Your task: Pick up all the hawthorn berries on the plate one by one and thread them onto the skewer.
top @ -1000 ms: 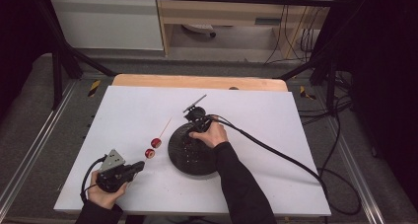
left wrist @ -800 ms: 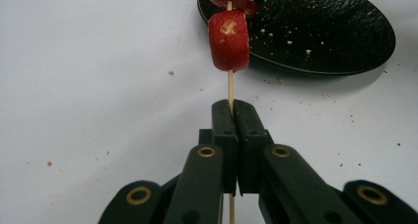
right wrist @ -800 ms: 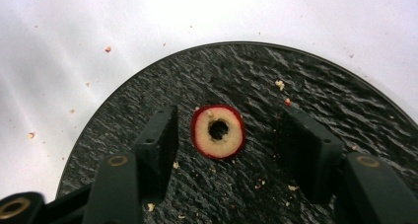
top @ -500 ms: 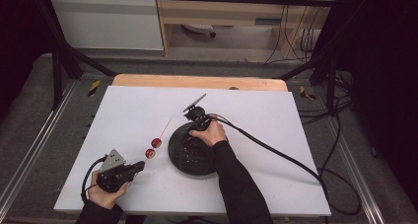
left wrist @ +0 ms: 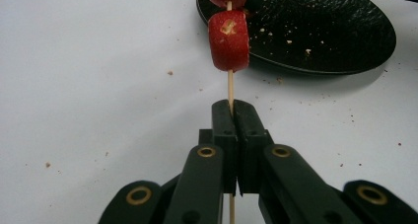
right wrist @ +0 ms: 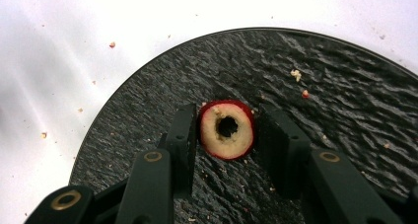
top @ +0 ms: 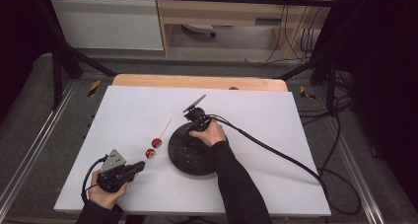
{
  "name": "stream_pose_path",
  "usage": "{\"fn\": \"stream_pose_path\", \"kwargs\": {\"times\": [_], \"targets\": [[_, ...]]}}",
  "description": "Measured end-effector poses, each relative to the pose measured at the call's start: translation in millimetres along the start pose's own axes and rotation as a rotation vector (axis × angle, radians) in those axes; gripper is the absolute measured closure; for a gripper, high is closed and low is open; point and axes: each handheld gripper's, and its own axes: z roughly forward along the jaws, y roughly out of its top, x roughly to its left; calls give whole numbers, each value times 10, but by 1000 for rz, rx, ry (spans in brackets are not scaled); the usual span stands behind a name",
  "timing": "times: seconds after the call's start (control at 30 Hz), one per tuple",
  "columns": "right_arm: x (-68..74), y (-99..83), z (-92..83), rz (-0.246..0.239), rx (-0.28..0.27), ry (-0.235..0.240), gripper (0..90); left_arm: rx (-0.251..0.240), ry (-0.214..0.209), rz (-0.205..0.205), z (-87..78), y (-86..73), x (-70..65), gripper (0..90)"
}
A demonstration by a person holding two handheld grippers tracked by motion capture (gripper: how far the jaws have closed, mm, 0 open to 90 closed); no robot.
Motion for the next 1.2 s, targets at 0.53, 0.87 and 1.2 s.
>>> {"fn": "stream_pose_path", "kwargs": {"times": [0.53, 0.87, 1.2], "targets": [[80, -23, -125, -3, -30, -10, 618, 1, -1, 3, 11, -1, -18, 883], [175, -109, -374, 4, -86, -1, 619, 0, -3, 10, 15, 6, -45, 883], [274, -310, -554, 6, -175, 40, 620, 2, -9, 23, 33, 13, -93, 883]]}}
